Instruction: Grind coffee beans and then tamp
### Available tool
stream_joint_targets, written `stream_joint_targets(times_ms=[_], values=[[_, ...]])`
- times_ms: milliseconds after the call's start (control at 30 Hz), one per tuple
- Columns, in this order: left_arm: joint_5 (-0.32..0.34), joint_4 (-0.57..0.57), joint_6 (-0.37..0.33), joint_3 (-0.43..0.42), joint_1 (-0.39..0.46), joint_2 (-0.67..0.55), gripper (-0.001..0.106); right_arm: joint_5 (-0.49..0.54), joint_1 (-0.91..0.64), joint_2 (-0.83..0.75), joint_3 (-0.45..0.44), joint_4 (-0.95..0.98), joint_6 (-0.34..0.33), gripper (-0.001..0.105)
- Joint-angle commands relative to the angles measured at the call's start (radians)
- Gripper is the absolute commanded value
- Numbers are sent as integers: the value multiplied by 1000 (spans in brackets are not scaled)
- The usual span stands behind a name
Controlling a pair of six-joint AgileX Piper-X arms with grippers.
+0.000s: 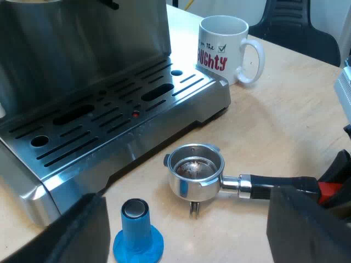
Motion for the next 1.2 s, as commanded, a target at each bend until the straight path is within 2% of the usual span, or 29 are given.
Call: stream_joint_targets(times_ms=[33, 133, 200, 233, 300, 900, 1200], values=[[-7, -11, -3, -3, -5, -21, 63, -3, -3, 2, -14, -27, -2, 1], [-7, -11, -3, -3, -5, -21, 63, -3, -3, 2, -15, -27, -2, 17], [-7, -11, -3, -3, -5, -21, 63, -3, -3, 2, -15, -19, -2, 40], [-7, -11, -3, -3, -5, -21, 63, -3, -3, 2, -17, -17, -2, 44], [-7, -11, -3, -3, -5, -21, 63, -3, -3, 2, -26, 4, -2, 58], [-5, -11, -3, -3, -5, -21, 63, 3, -3, 0, -247, 463, -2, 59], [-4, -11, -3, -3, -5, -21, 63, 3, -3, -71, -344, 631, -10, 59]])
